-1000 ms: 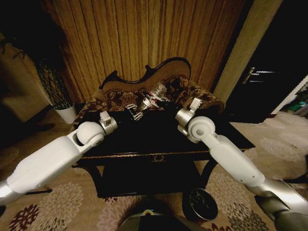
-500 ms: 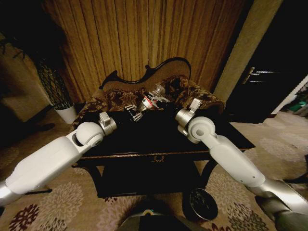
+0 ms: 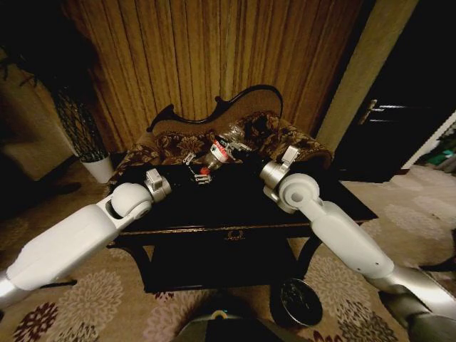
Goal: Move to the front of the table and place the trash on the table into the trash bin.
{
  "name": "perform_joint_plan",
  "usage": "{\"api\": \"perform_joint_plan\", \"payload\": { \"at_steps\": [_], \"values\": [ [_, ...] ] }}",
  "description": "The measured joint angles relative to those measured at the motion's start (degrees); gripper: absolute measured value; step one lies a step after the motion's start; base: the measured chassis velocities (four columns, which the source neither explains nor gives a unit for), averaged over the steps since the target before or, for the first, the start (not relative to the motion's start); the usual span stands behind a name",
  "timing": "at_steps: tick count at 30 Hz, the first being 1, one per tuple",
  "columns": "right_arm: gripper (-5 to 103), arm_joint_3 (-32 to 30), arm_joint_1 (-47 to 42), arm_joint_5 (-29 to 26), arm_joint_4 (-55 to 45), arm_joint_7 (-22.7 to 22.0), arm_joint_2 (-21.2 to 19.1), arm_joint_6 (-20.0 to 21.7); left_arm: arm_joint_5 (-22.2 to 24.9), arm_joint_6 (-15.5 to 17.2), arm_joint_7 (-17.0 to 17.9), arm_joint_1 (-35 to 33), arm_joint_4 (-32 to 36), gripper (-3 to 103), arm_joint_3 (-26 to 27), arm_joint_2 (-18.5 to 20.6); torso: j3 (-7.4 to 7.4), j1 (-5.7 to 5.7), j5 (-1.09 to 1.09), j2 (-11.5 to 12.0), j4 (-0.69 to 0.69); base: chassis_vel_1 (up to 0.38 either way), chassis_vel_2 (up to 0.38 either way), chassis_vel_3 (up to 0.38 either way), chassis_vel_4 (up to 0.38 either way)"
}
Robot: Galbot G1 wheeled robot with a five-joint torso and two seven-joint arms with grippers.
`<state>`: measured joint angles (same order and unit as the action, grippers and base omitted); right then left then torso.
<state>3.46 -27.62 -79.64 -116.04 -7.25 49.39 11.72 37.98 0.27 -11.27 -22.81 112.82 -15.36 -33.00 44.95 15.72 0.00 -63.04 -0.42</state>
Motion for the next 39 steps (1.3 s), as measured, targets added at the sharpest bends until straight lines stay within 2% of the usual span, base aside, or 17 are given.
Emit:
{"api": "perform_joint_plan", "payload": {
  "at_steps": [2, 11, 16, 19, 21, 23, 24, 26, 28, 29, 31, 32, 34, 35, 36, 38, 39],
  "values": [
    [25, -0.08, -0.07, 0.0, -0.02, 0.02, -0.1, 0.0, -0.03, -0.31, -0.64, -0.13, 0.03, 98, 0.08, 0.03, 0.0, 0.0, 0.0, 0.0, 0.0, 0.0, 0.0, 0.0, 0.0],
    [25, -0.9, -0.94, 0.91, -0.1, 0.03, -0.46, -0.03, 0.13, -0.81, -1.02, -1.14, 0.52, 100, 1.93, 0.02, 0.0, 0.0, 0.0, 0.0, 0.0, 0.0, 0.0, 0.0, 0.0],
    [25, -2.88, -2.43, 1.8, -0.1, -0.27, -1.2, -0.25, 1.84, 0.49, 0.1, -4.02, 2.33, 100, 7.04, 0.81, 0.0, 0.0, 0.0, 0.0, -0.01, 0.0, 0.0, 0.0, 0.0],
    [25, -4.57, -3.34, 3.04, 0.06, -1.97, -1.61, -0.27, 3.34, 1.5, 0.25, -6.45, 4.05, 100, 11.73, 2.51, 0.0, 0.0, 0.0, 0.0, -0.01, 0.0, 0.0, 0.0, 0.0],
    [25, -4.99, -3.55, 3.49, 0.16, -2.62, -1.68, -0.27, 3.87, 1.87, 0.48, -7.32, 4.67, 100, 13.08, 2.99, 0.0, 0.0, 0.0, 0.0, 0.0, 0.0, 0.0, 0.0, 0.0],
    [25, -6.11, -4.38, 5.58, 0.33, -4.84, -2.13, -0.25, 4.97, 2.63, 1.05, -10.44, 6.22, 100, 16.67, 4.5, 0.0, 0.0, 0.0, 0.01, 0.0, 0.0, 0.0, 0.0, 0.0],
    [25, -6.11, -4.38, 5.58, 0.33, -4.84, -2.13, -0.25, 4.97, 2.63, 1.05, -10.44, 6.22, 100, 16.67, 4.5, 0.0, 0.0, 0.0, 0.01, 0.0, 0.0, 0.0, 0.0, 0.0],
    [25, -6.97, -5.17, 7.15, 0.32, -6.46, -2.58, -0.03, 5.53, 3.2, 1.18, -13.69, 7.24, 100, 20.05, 5.52, 0.0, 0.0, 0.0, 0.0, 0.0, 0.0, 0.0, 0.0, 0.0],
    [25, -8.5, -7.0, 9.87, 0.29, -9.69, -3.42, 1.04, 7.01, 4.56, 1.31, -20.81, 8.97, 100, 27.8, 6.79, 0.0, 0.0, -0.01, 0.0, -0.01, 0.0, 0.0, 0.0, 0.0],
    [25, -8.5, -7.0, 9.87, 0.29, -9.69, -3.42, 1.04, 7.01, 4.56, 1.31, -20.81, 8.97, 100, 27.8, 6.79, 0.0, 0.0, -0.01, 0.0, -0.01, 0.0, 0.0, 0.0, 0.0],
    [25, -9.52, -8.62, 12.26, 0.4, -13.32, -3.88, 2.1, 9.19, 5.92, 1.8, -26.22, 10.62, 100, 35.31, 6.97, 0.0, 0.0, 0.0, 0.0, 0.01, 0.0, 0.0, 0.0, 0.0],
    [25, -9.52, -8.62, 12.26, 0.4, -13.32, -3.88, 2.1, 9.19, 5.92, 1.8, -26.22, 10.62, 100, 35.31, 6.97, 0.0, 0.0, 0.0, 0.0, 0.01, 0.0, 0.0, 0.0, 0.0],
    [25, -11.1, -10.86, 15.61, 0.59, -15.39, -4.59, 3.53, 11.04, 6.99, 2.99, -32.67, 12.3, 100, 43.53, 6.82, 0.0, 0.0, -0.01, 0.0, 0.0, 0.0, 0.0, 0.0, 0.0],
    [25, -11.1, -10.86, 15.61, 0.59, -15.39, -4.59, 3.53, 11.04, 6.99, 2.99, -32.67, 12.3, 100, 43.53, 6.82, 0.0, 0.0, -0.01, 0.0, 0.0, 0.0, 0.0, 0.0, 0.0],
    [25, -11.85, -11.96, 16.71, 0.57, -15.96, -4.92, 4.26, 11.6, 7.32, 3.5, -35.0, 12.86, 100, 46.2, 6.8, 0.0, -0.01, 0.0, 0.0, 0.01, 0.0, 0.0, 0.0, 0.0],
    [25, -13.86, -14.66, 19.59, 0.26, -16.98, -5.84, 5.44, 13.42, 8.39, 6.66, -41.21, 14.02, 100, 52.09, 6.78, -0.01, 0.0, 0.0, 0.0, -0.01, 0.0, 0.0, 0.0, 0.0],
    [25, -13.86, -14.66, 19.59, 0.26, -16.98, -5.84, 5.44, 13.42, 8.39, 6.66, -41.21, 14.02, 100, 52.09, 6.78, -0.01, 0.0, 0.0, 0.0, -0.01, 0.0, 0.0, 0.0, 0.0]
  ]
}}
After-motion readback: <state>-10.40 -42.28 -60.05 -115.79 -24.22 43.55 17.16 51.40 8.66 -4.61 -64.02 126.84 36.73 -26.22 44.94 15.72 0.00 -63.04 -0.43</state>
